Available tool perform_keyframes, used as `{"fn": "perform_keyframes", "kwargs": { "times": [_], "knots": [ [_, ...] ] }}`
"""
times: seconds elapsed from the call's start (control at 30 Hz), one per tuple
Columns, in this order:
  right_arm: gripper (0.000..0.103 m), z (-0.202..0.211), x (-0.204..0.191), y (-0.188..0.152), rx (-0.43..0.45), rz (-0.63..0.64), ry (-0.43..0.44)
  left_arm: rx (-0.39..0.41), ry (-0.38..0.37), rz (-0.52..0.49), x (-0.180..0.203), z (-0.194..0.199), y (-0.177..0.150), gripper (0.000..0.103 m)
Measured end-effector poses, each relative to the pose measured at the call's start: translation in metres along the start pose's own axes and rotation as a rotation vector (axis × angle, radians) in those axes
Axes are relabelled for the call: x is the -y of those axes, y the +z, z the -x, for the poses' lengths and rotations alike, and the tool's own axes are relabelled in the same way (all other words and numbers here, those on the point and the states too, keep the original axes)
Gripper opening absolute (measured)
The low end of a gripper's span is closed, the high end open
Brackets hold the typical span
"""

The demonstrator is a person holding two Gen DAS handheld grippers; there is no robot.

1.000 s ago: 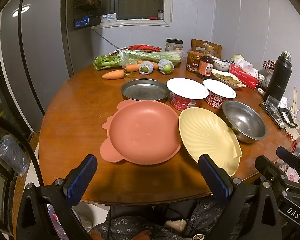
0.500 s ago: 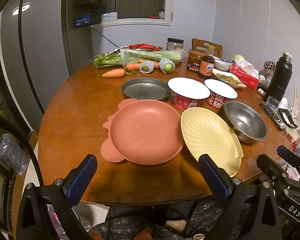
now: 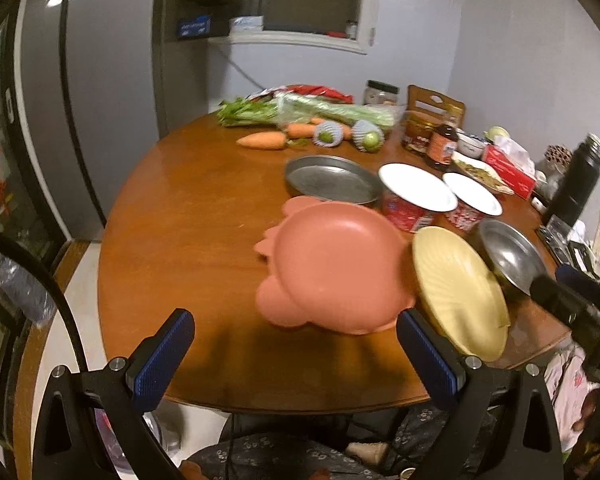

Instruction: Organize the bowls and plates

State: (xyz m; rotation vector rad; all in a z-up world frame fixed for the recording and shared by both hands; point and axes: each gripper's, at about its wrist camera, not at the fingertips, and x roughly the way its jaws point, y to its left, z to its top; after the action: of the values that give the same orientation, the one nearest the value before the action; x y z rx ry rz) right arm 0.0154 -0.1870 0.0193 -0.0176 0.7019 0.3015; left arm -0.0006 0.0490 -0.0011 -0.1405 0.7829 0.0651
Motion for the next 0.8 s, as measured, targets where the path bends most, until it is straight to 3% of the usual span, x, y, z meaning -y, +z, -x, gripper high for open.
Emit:
{"fn": "perform_keyframes", "kwargs": {
  "times": [0.13,0.23,0.47,0.8],
  "knots": [
    [0.085,-0.019,-0.018,0.022,-0.017,0.073,0.035,-0.028,0.028,0.039,-0.016,-0.009,-0.001,0.102],
    [0.085,-0.039,-0.030,0.037,-0.067,0.098,0.112,-0.050,0.033,0.054,-0.022,-0.016,-0.001,0.102],
    [0.085,-0.090,-0.065,0.060,-0.158,0.242,0.134,-0.117,0.008,0.083,-0.026,-0.040,0.001,0.102],
    [0.085,-0.152,-0.080,0.076,-0.312,0.287,0.176,-0.169,-0.022,0.100,-0.026,-0.064,0.012,0.101]
  ]
}}
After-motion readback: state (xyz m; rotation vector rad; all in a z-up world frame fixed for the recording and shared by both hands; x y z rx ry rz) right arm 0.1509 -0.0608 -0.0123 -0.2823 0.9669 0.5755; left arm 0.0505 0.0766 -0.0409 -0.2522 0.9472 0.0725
